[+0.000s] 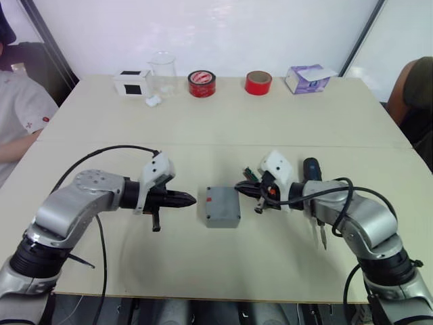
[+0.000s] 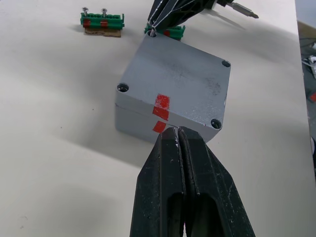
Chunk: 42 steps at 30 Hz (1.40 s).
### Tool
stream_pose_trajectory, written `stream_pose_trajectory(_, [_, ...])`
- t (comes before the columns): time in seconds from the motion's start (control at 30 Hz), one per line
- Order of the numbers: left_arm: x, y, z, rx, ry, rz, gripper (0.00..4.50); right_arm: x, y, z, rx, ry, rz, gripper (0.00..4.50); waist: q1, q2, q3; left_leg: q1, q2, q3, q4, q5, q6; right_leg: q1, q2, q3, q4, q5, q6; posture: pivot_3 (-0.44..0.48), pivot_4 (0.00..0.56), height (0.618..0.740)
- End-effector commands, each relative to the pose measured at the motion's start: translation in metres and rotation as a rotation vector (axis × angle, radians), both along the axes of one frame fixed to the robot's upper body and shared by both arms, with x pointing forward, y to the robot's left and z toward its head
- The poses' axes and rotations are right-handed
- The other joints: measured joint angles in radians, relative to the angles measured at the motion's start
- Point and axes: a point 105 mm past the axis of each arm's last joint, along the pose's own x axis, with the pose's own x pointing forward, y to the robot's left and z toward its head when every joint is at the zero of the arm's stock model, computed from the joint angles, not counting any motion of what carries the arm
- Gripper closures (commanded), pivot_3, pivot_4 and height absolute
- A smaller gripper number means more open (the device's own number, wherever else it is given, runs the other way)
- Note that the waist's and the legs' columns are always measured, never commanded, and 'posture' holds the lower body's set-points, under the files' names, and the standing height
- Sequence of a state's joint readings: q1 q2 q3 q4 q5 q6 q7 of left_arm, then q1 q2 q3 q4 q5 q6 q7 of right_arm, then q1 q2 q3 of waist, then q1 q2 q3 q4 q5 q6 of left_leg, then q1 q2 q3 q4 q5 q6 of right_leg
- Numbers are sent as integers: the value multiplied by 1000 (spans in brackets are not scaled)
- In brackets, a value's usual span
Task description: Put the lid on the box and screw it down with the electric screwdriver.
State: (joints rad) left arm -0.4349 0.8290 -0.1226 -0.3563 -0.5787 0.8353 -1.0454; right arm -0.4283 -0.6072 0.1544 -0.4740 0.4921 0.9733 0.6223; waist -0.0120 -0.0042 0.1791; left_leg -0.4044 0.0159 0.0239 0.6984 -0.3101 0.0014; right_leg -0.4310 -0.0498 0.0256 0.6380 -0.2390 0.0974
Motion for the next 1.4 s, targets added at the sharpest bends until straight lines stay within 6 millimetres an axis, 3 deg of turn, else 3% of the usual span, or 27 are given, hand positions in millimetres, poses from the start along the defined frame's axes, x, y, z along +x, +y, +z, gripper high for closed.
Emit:
stream_pose_trajectory(0.03, [1,0,12,-10,-61,-12,4500,1,1,6,11,-32,1,4220,0,0,0,0,0,0,0,0,0,0,0,0,0,0,0,0,150,740])
stream_pose_trajectory(0.1, [1,0,12,-11,-61,-12,4500,1,1,6,12,-30,0,3866,0,0,0,0,0,0,0,0,0,0,0,0,0,0,0,0,150,740])
stream_pose_trajectory(0.2, [0,-2,13,-19,-65,-18,4500,1,-2,12,18,-34,-4,2729,0,0,0,0,0,0,0,0,0,0,0,0,0,0,0,0,150,740])
stream_pose_trajectory(0.4, [-1,-8,16,-44,-71,-32,4500,-1,-10,22,43,-19,-17,2729,1,0,0,0,0,0,0,0,0,0,0,0,0,0,0,0,150,740])
stream_pose_trajectory(0.53, [-2,-15,21,-72,-82,-69,4500,-2,-23,43,102,16,-49,2729,0,0,0,0,0,0,0,0,0,0,0,0,0,0,0,0,150,740])
stream_pose_trajectory(0.63, [-7,-25,28,-81,-106,-142,4500,-4,-53,60,62,71,-110,1958,4,0,0,0,0,0,0,0,0,0,0,0,0,0,0,0,150,740])
stream_pose_trajectory(0.7, [-11,-31,30,-81,-116,-184,4500,-8,-69,66,31,125,-139,1126,3,0,0,0,0,0,0,0,0,0,-1,0,-1,0,0,0,150,740])
stream_pose_trajectory(0.83, [-18,-41,31,-61,-150,-270,4500,-14,-107,65,-83,347,-275,6,0,0,0,0,0,0,0,0,0,1,-1,0,-3,0,0,0,150,740])
stream_pose_trajectory(1.0, [-22,-50,31,-36,-190,-332,4500,-10,-147,44,-154,589,-456,6,-3,0,0,0,0,1,-1,0,0,1,0,0,-4,-1,-1,0,150,740])
stream_pose_trajectory(1.4, [-30,-55,26,-52,-191,-310,4500,12,-165,2,-230,835,-642,6,-1,0,0,-2,0,1,-1,0,0,0,0,1,-4,0,0,0,150,740])
